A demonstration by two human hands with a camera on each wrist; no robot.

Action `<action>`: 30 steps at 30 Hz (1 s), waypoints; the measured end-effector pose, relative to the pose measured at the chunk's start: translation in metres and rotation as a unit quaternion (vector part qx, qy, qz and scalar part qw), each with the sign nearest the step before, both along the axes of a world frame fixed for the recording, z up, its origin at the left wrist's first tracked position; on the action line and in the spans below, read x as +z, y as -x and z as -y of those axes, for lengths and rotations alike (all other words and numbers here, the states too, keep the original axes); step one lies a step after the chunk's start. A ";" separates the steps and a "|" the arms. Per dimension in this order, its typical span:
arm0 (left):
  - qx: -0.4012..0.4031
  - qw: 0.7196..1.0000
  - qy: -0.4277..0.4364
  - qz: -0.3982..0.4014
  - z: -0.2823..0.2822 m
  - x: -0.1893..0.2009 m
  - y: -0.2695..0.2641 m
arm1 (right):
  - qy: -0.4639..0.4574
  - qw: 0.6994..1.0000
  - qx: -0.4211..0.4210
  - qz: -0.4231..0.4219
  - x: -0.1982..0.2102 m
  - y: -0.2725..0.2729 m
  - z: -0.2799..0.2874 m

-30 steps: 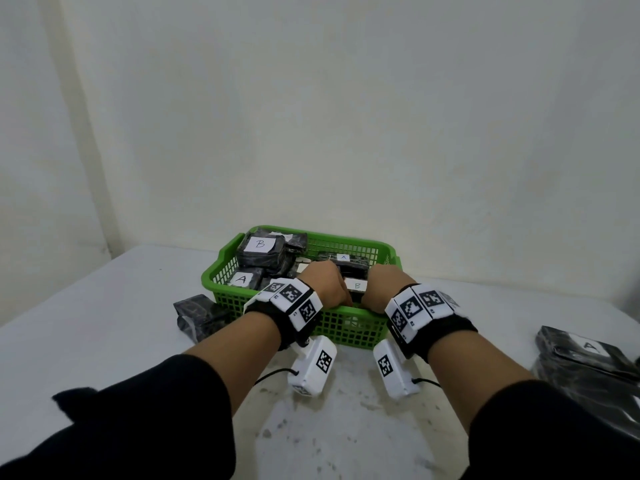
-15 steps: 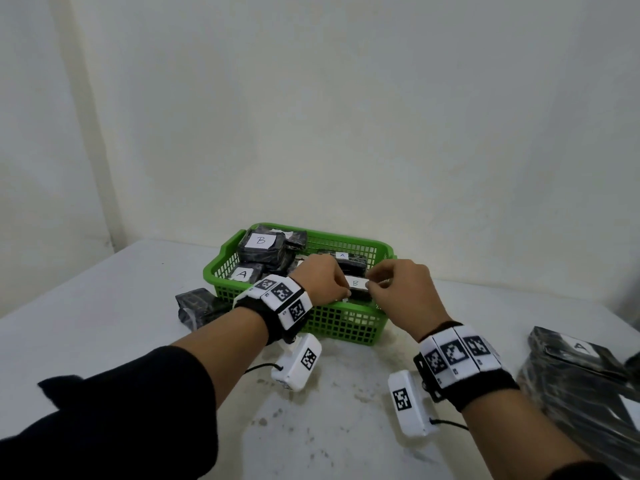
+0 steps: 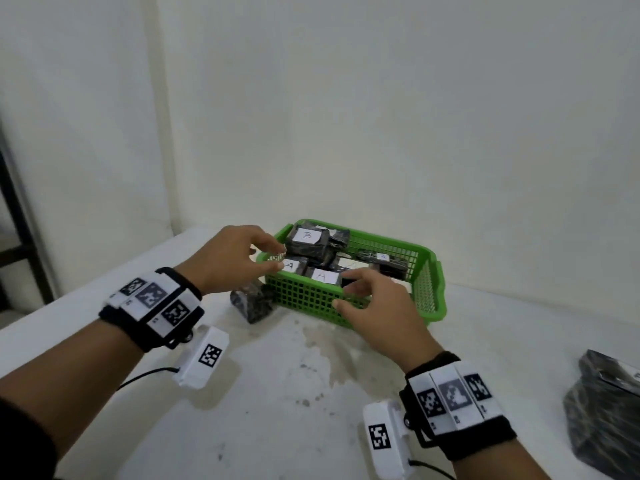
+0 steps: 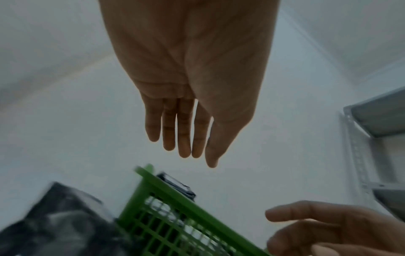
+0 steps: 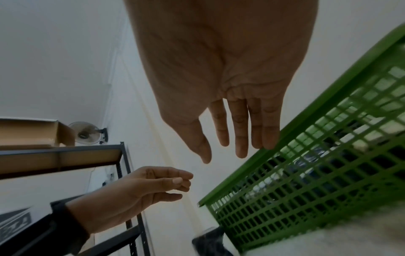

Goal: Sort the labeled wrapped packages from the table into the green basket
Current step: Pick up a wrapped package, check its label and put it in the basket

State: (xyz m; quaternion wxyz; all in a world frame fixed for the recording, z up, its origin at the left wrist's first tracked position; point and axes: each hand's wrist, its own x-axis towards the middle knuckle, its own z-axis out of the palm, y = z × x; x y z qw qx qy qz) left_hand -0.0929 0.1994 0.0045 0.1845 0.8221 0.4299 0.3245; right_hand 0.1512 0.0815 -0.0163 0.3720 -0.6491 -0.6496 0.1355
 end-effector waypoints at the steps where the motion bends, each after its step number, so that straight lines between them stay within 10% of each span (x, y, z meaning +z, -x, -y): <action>1: 0.016 1.000 0.008 -0.005 -0.002 -0.003 0.012 | 0.002 1.000 0.008 0.009 -0.001 0.010 -0.002; 12: 0.071 0.947 0.193 -0.247 -0.049 -0.038 0.043 | 0.197 0.976 0.050 0.078 -0.017 0.093 -0.063; 21: 0.013 0.955 0.241 -0.173 -0.055 -0.048 0.036 | 0.187 0.980 0.008 -0.067 -0.048 0.104 -0.097; 30: -0.124 0.933 0.312 0.127 0.009 -0.040 0.019 | 0.113 0.954 0.034 -0.276 -0.031 0.063 -0.033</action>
